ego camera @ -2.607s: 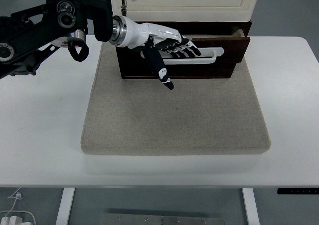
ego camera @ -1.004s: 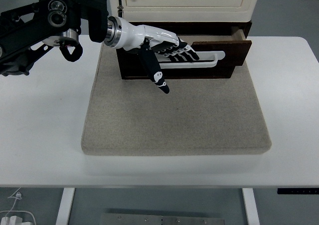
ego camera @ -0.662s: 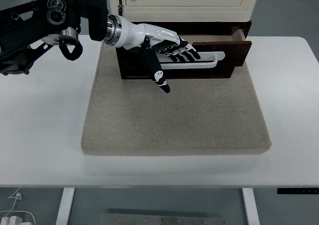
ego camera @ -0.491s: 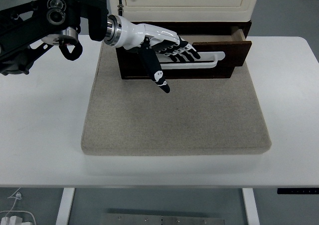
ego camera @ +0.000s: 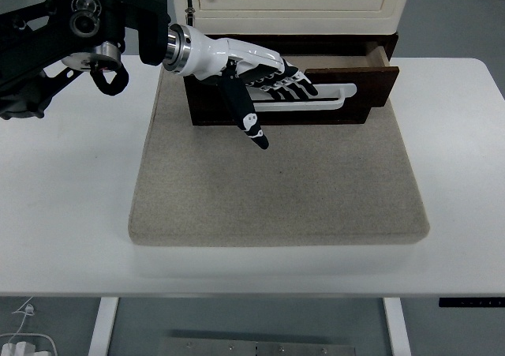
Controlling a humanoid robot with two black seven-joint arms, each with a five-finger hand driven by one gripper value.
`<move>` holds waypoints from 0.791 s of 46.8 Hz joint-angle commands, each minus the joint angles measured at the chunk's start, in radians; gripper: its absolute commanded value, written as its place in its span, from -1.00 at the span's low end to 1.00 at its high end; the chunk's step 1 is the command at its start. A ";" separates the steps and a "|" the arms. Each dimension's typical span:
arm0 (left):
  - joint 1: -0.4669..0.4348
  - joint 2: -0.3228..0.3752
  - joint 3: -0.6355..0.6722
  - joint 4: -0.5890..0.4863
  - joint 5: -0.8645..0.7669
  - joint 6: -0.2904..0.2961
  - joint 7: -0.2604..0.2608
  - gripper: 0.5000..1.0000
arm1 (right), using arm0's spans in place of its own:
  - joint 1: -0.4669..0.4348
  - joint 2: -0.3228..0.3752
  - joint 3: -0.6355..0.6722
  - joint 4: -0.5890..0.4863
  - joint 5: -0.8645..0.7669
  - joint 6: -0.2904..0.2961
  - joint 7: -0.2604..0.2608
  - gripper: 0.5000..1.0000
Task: Open the drawer under the combination cabinet
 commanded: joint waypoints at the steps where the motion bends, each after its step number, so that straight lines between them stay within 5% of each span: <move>1: 0.001 0.000 0.000 0.000 -0.006 -0.005 0.000 1.00 | 0.000 0.000 0.000 0.000 0.000 0.000 0.002 0.71; 37: -0.007 -0.006 -0.015 0.005 -0.022 0.024 0.008 1.00 | 0.000 0.000 0.000 0.000 0.000 0.000 0.000 0.71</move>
